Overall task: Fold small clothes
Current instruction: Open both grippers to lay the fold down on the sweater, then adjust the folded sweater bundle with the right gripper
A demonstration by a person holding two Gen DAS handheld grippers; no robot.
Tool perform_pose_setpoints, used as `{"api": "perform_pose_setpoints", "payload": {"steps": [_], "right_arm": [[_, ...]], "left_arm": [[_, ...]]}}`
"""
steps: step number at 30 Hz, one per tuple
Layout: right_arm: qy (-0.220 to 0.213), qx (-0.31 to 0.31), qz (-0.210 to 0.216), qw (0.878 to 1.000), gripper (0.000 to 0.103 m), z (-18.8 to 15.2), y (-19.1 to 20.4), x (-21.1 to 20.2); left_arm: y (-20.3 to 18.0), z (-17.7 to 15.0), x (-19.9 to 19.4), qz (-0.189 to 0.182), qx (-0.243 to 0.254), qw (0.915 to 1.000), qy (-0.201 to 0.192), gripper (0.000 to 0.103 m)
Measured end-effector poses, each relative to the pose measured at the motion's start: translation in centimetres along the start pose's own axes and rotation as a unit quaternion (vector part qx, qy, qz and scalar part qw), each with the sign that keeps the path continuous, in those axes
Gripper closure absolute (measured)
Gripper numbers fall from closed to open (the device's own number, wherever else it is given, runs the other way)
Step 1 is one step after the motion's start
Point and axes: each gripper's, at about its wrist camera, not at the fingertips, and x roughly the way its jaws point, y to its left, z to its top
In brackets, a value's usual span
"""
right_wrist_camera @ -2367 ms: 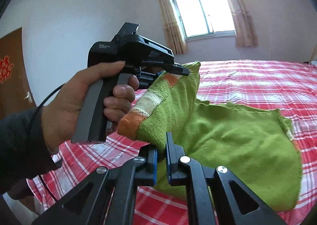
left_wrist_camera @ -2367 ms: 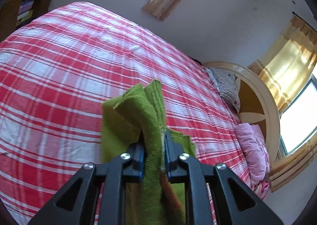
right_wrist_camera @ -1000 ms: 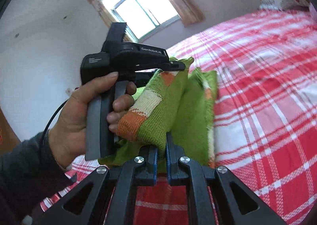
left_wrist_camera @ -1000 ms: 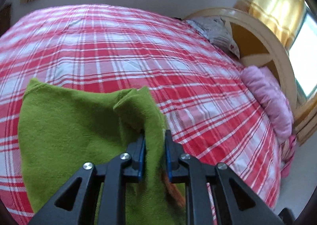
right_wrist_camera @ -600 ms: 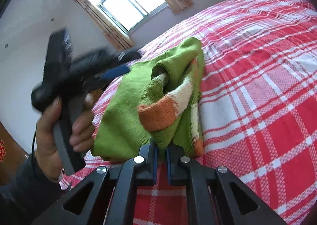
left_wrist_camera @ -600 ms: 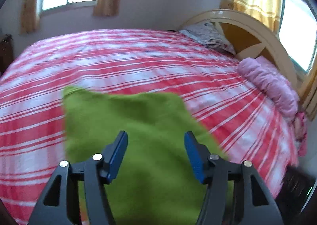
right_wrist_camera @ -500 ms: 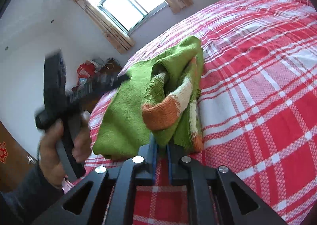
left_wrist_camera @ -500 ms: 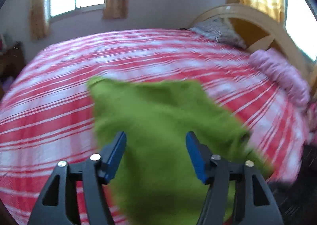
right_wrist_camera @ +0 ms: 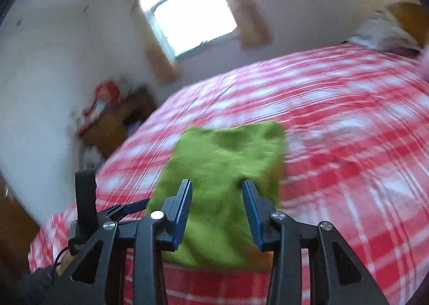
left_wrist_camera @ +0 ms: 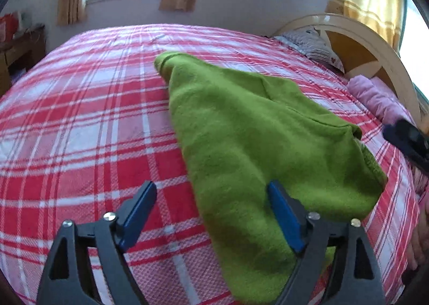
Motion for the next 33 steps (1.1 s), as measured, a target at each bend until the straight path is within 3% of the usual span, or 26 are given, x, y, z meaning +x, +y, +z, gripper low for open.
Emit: {"api": "perform_pose_setpoints", "payload": {"steps": [2,4,6,10,12,15,18,22,24,26,29,30,33], "right_arm": [[0.036,-0.035,-0.004,0.999,0.062,1.3,1.8,3.0],[0.105,-0.09,0.001,0.99,0.062,2.3,4.3,7.6],[0.147,-0.122,-0.004,0.982,0.063,2.9,5.8,11.8],[0.197,-0.183,-0.026,0.963,0.063,2.9,7.8,18.9],[0.226,-0.155,-0.015,0.962,0.061,2.8,7.5,21.6],[0.226,-0.137,0.0,0.965,0.055,2.6,7.5,23.3],[0.212,-0.14,0.004,0.967,0.054,2.3,7.8,22.7],[0.168,-0.11,0.012,0.98,0.054,3.1,6.8,19.3],[0.133,-0.09,0.034,0.986,0.054,3.1,5.6,15.7],[0.11,-0.085,0.028,0.99,0.053,2.4,3.9,12.6],[0.114,-0.067,0.008,0.991,0.052,0.8,0.6,10.7],[0.125,-0.064,0.011,0.99,0.052,-0.2,-0.7,10.6],[0.088,-0.046,0.056,0.993,0.052,-1.4,-2.5,8.1]], "left_arm": [[0.4,-0.4,-0.2,0.003,-0.018,0.9998,0.0,0.01],[0.6,-0.8,-0.4,-0.002,-0.028,0.9996,0.0,0.01],[0.7,-1.1,-0.5,-0.005,-0.034,0.9994,-0.002,0.009],[1.2,-1.3,-0.6,-0.004,-0.049,0.9988,-0.004,0.006],[1.6,-1.3,-0.5,-0.003,-0.06,0.9982,0.0,0.006],[1.9,-1.4,-0.3,-0.011,-0.068,0.9976,0.001,0.005],[1.2,-1.4,-0.2,-0.003,-0.055,0.9985,0.006,0.002],[1.4,-1.4,-0.3,-0.013,-0.06,0.9981,0.004,0.0],[1.5,-1.5,-0.4,-0.014,-0.062,0.998,0.004,0.0],[1.4,-1.3,-0.3,-0.008,-0.056,0.9984,0.006,0.0],[1.1,-1.4,-0.2,-0.006,-0.043,0.999,0.011,0.0],[0.7,-1.5,-0.2,-0.009,-0.037,0.9992,0.014,0.0],[0.0,-1.7,-0.4,-0.013,-0.019,0.9996,0.019,0.0]]}}
